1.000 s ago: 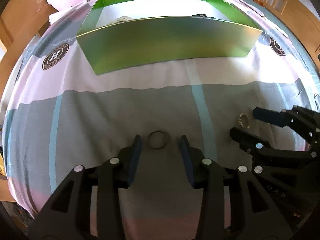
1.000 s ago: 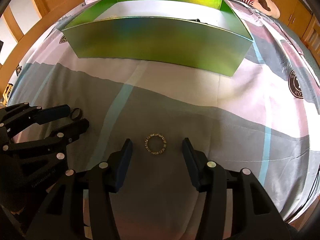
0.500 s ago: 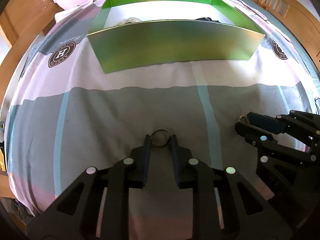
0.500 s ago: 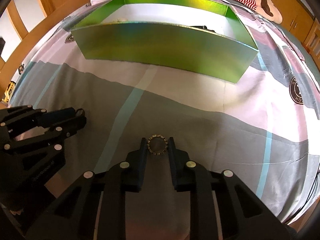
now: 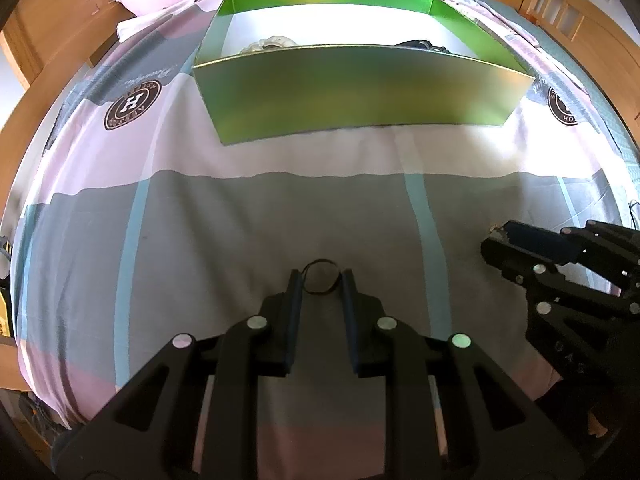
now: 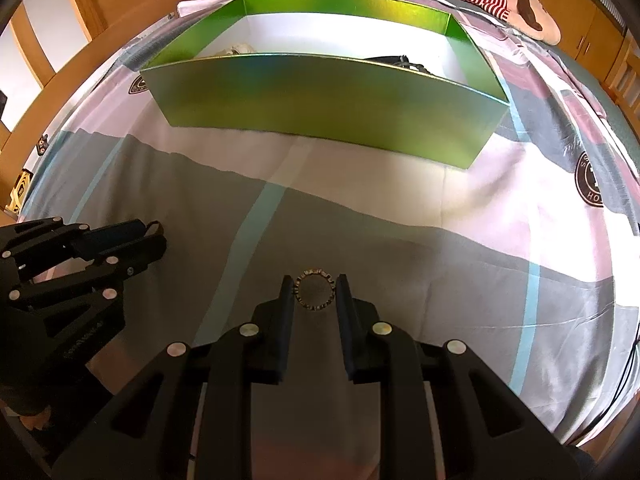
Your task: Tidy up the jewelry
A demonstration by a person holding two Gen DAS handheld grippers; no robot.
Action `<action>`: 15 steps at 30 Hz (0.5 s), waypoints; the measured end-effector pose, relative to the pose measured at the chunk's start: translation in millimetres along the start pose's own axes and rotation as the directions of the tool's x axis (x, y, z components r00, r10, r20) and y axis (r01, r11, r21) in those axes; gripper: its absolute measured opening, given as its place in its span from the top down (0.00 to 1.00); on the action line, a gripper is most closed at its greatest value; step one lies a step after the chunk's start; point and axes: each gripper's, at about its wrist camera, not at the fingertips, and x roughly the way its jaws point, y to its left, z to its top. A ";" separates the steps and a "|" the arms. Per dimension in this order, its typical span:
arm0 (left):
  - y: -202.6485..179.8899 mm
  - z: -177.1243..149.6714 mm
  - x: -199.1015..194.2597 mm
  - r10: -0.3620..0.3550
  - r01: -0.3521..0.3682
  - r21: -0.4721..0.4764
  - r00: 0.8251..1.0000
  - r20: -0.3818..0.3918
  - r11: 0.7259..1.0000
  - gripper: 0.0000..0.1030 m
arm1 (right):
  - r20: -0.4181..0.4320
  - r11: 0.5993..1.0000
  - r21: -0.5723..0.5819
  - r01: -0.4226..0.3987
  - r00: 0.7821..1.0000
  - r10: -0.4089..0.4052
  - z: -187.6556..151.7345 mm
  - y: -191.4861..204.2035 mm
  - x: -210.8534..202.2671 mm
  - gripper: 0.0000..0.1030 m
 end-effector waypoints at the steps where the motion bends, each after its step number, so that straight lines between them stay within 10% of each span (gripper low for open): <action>1: -0.1 0.1 -0.7 0.000 0.000 0.000 1.000 0.001 1.000 0.81 | 0.000 1.000 0.000 0.000 1.000 0.000 0.3 0.1 0.2 0.79; 15: -3.4 2.5 -1.3 -0.001 0.001 0.008 1.000 0.002 1.000 0.81 | 0.005 1.000 0.014 -0.017 1.000 0.017 3.3 -5.5 2.9 0.79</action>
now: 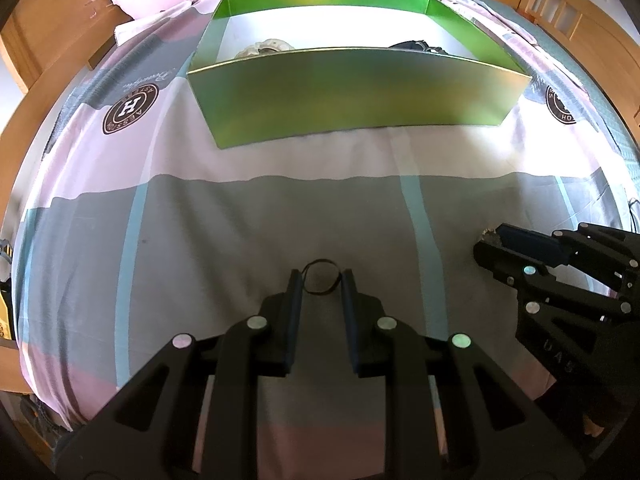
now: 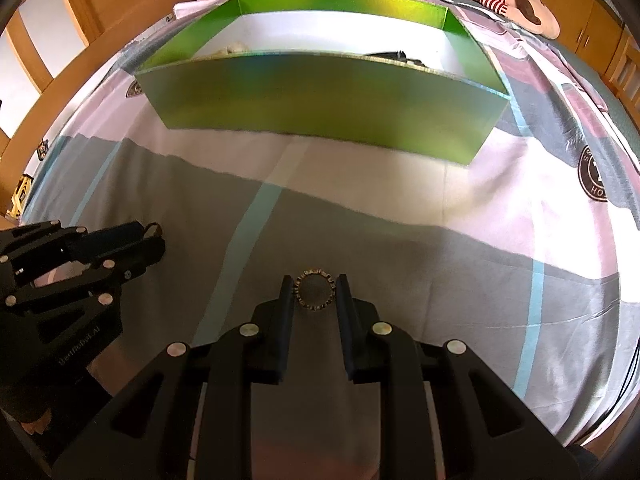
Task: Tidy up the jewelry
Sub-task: 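Release the dark ring into the box with the left tool while the right releases the rhinestone ring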
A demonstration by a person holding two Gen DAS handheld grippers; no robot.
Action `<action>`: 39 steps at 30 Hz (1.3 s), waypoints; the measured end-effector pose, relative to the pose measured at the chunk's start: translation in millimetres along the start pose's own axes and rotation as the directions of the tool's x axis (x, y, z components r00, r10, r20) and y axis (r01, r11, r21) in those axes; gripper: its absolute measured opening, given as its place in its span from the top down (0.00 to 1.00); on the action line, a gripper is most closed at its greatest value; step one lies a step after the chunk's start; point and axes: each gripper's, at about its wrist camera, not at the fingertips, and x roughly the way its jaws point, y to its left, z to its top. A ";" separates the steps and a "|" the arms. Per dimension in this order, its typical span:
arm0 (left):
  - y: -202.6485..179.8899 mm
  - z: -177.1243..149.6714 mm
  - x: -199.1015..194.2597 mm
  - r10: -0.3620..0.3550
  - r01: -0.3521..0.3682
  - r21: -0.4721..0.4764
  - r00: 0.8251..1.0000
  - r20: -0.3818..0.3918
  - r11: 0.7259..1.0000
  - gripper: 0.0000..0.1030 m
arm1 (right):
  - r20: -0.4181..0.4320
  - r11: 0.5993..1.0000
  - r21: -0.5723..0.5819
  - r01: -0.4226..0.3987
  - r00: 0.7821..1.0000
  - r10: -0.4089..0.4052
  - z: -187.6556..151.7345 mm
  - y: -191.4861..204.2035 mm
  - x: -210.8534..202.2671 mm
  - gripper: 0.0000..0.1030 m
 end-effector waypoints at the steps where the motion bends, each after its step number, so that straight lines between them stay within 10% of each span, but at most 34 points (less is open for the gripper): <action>1: -0.2 0.7 -0.5 0.000 0.000 0.001 1.000 0.003 1.000 0.81 | 0.008 1.000 0.000 0.000 1.000 0.000 2.7 -0.4 -2.0 0.79; 21: 17.0 33.5 -20.3 0.009 -0.007 -0.024 0.997 0.073 1.000 0.81 | 0.081 0.999 -0.015 -0.032 0.996 0.033 47.1 4.1 -20.8 0.79; 33: 31.7 161.5 -55.5 0.053 -0.075 0.062 0.951 0.303 0.995 0.81 | 0.212 0.999 0.034 0.028 0.977 -0.035 150.9 -19.0 -33.5 0.79; 39: 34.0 184.2 -12.9 0.001 -0.013 0.045 0.966 0.257 0.999 0.81 | 0.138 0.993 0.108 0.048 0.988 -0.063 184.1 -30.5 27.4 0.79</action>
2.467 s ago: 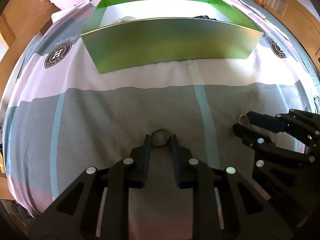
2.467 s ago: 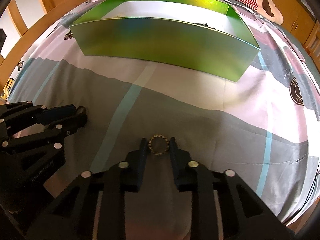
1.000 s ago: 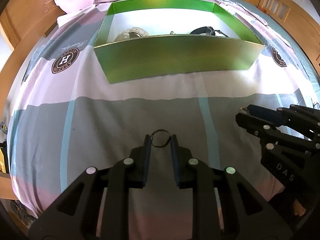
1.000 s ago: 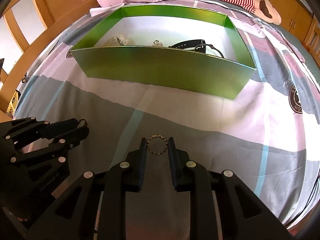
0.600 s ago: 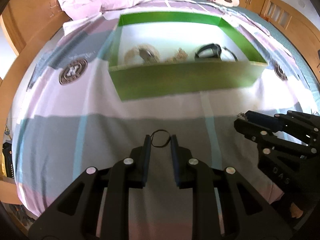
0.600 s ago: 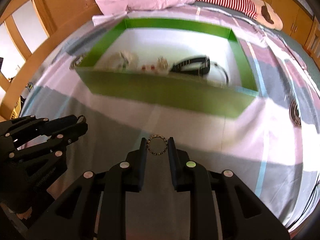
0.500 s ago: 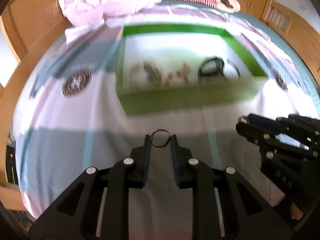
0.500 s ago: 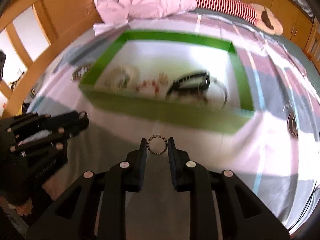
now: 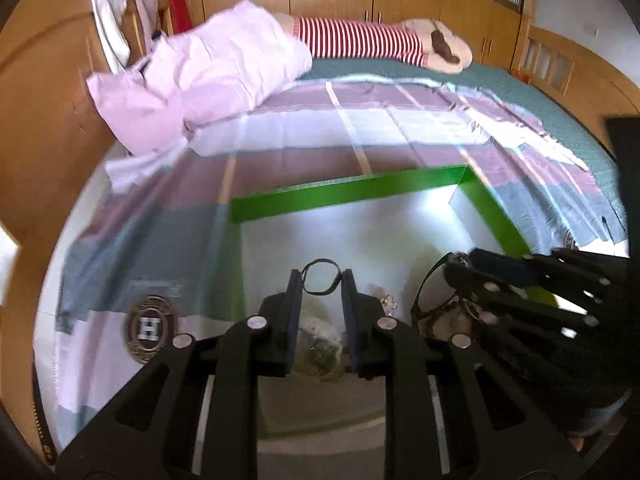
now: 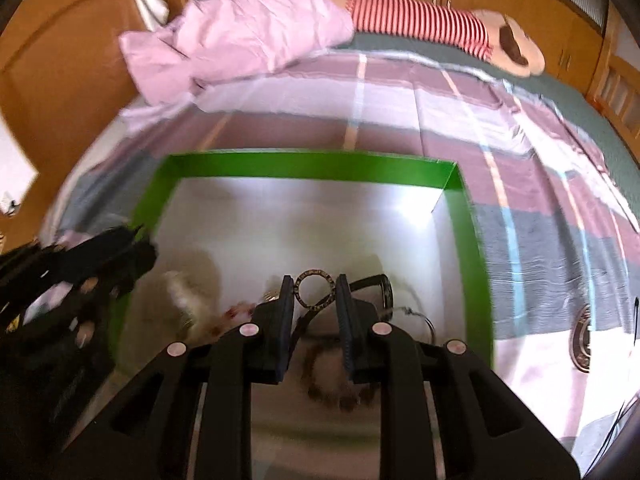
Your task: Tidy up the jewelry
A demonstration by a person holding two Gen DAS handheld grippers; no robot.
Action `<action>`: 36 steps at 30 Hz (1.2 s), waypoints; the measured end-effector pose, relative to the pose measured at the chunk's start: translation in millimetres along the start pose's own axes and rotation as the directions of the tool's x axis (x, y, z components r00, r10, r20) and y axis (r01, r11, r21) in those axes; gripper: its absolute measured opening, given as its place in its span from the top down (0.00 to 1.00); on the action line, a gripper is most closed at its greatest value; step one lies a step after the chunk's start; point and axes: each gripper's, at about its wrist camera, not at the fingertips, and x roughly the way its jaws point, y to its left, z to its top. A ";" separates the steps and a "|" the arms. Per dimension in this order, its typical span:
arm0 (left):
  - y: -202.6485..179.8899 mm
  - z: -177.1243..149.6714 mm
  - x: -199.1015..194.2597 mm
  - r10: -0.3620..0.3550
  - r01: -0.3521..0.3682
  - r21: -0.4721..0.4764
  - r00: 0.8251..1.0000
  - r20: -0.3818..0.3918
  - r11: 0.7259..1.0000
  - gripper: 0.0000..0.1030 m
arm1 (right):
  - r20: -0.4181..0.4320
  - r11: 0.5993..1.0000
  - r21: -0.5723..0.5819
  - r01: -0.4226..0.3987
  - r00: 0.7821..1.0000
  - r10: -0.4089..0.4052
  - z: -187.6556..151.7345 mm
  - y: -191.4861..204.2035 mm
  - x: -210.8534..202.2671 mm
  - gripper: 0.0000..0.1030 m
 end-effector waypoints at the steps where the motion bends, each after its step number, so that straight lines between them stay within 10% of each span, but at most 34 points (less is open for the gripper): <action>1: -1.0 -0.5 7.4 -0.001 0.001 0.010 1.000 -0.008 1.000 0.81 | -0.017 1.000 0.006 0.019 1.000 -0.019 1.6 -0.1 13.3 0.79; 5: 4.9 -4.6 27.3 0.000 0.000 0.006 0.999 -0.044 1.000 0.80 | -0.064 0.998 0.043 0.042 0.997 -0.040 0.4 -0.7 36.1 0.78; 8: 12.6 -8.8 34.1 0.018 -0.019 -0.008 0.997 -0.073 1.000 0.74 | -0.061 0.996 0.049 0.070 0.996 -0.067 -3.0 2.4 32.0 0.58; 16: 28.7 -10.0 -8.3 0.052 -0.054 -0.034 0.997 -0.059 0.998 0.24 | 0.093 0.982 0.109 0.154 0.982 -0.164 -15.0 1.9 -32.5 0.09; 36: 56.1 -25.5 -36.1 0.050 -0.060 -0.096 0.994 -0.099 0.994 0.05 | 0.049 0.963 0.209 0.169 0.982 -0.182 -50.5 19.8 -51.7 0.04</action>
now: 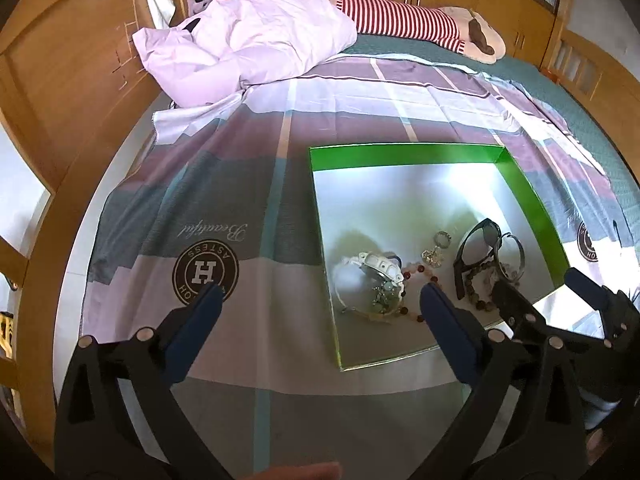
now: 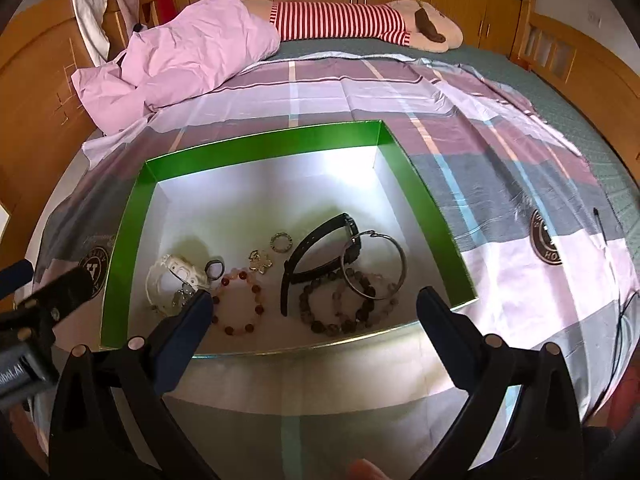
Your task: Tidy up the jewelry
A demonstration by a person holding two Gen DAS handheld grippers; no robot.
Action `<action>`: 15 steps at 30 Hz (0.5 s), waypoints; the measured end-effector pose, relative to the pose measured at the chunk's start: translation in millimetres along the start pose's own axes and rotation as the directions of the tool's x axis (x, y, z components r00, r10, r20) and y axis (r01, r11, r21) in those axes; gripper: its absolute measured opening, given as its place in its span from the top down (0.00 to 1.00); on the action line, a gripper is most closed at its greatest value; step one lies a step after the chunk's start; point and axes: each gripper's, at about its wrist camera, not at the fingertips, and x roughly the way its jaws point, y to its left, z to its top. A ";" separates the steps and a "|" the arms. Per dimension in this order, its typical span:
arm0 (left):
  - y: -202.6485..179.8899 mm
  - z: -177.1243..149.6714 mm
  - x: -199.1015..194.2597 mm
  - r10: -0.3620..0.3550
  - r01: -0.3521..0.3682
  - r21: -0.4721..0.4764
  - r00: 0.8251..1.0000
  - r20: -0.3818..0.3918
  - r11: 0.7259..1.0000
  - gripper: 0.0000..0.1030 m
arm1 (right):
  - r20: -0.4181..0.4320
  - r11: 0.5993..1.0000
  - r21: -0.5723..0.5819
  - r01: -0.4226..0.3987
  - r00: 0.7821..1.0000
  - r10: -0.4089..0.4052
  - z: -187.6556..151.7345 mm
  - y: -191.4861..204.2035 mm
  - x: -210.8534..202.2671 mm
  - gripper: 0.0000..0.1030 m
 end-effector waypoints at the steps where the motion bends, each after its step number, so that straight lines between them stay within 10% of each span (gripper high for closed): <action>1: 0.3 0.1 -0.8 -0.002 0.002 -0.003 1.000 -0.001 1.000 0.05 | 0.000 1.000 -0.002 0.002 1.000 -0.002 -0.1 0.4 -1.2 0.04; 15: -5.3 0.4 -5.3 -0.003 0.003 0.015 1.000 0.002 1.000 0.04 | 0.004 1.000 -0.015 0.001 1.000 -0.001 0.2 0.7 -6.6 0.04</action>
